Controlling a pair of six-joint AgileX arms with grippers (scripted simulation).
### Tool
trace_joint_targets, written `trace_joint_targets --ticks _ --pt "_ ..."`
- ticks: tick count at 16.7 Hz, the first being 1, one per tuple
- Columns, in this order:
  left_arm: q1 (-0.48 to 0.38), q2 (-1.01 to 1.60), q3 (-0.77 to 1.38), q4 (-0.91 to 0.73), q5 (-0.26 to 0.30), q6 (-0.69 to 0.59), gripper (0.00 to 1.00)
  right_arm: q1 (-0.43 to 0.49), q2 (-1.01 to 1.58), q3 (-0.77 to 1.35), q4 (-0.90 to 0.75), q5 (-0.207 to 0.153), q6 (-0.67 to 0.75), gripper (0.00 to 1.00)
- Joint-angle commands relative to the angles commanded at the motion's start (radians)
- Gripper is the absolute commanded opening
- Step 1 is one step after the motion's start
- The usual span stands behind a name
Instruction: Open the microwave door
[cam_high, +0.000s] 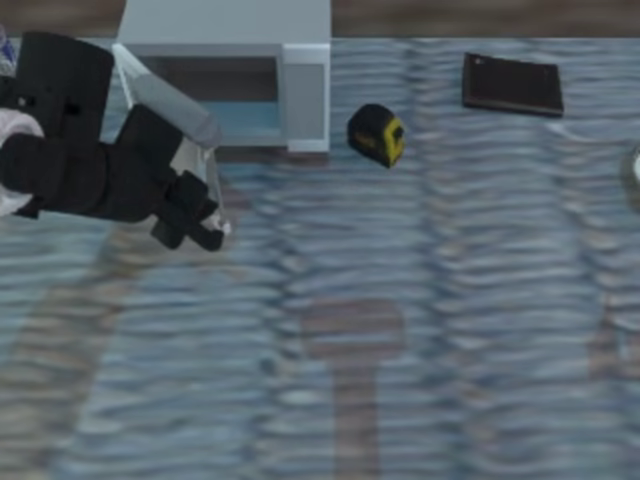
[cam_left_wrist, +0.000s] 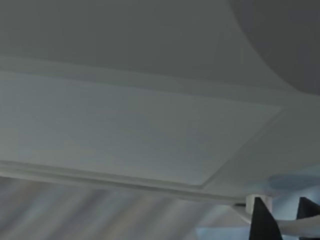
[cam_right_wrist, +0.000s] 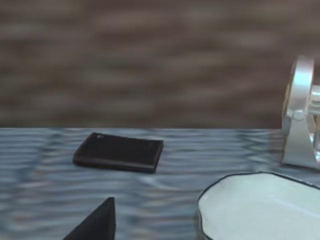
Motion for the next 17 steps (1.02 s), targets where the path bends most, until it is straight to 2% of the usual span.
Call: trace_joint_targets --ticks 12,17 --pt "0.000 0.000 0.000 0.000 0.000 0.000 0.00 0.000 0.000 0.000 0.000 0.000 0.000 1.00" --pt "0.021 -0.003 0.001 -0.024 0.039 0.052 0.00 0.000 0.000 0.000 0.000 0.000 0.000 1.00"
